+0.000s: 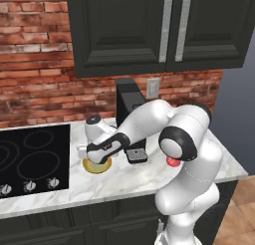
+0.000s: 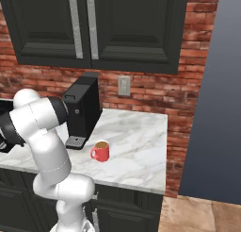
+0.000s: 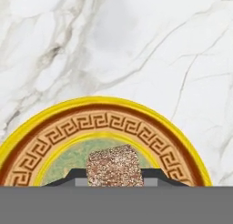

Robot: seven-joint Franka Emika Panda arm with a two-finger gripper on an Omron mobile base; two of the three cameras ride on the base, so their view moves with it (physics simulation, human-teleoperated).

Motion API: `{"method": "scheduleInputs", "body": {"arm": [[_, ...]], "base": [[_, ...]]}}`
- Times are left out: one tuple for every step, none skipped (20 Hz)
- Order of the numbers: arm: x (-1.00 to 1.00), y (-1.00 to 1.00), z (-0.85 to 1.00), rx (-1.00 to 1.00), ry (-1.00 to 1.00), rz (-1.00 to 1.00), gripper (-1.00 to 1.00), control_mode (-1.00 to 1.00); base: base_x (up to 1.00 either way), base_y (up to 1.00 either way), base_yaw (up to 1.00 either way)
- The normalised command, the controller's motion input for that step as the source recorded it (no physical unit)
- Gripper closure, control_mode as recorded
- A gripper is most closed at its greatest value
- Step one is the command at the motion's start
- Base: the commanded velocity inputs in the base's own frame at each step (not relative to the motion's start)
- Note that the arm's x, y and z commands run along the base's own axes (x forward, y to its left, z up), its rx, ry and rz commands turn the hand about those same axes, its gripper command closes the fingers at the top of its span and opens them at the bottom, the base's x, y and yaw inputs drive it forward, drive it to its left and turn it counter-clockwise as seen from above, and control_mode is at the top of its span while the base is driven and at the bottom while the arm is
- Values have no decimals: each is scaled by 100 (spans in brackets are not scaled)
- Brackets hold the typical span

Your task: Take a sugar cube from the saucer and place it inside the coffee. Then, grab milk from the fridge and place it next to the coffee on the counter to sweeten the coffee.

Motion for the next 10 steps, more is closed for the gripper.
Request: {"method": "scheduleInputs", "body": {"arm": [[0,0,0,3,-5,0,100,-100],[0,0,7,1,-5,0,100,-100],[0,0,19,1,-7,0,100,-100],[-25,0,29,0,-9,0,100,-100],[-43,0,56,0,-13,0,100,-100],[-73,0,71,0,-21,0,100,-100],[-85,-15,84,0,-22,0,100,-100],[-94,-20,88,0,-23,0,100,-100],[-79,-28,93,0,-19,0,100,-100],[-70,-29,100,0,-21,0,100,-100]], "base": [[0,0,0],[0,0,0],[0,0,0],[0,0,0],[0,0,0],[0,0,0],[0,0,0],[0,0,0],[0,0,0],[0,0,0]]}}
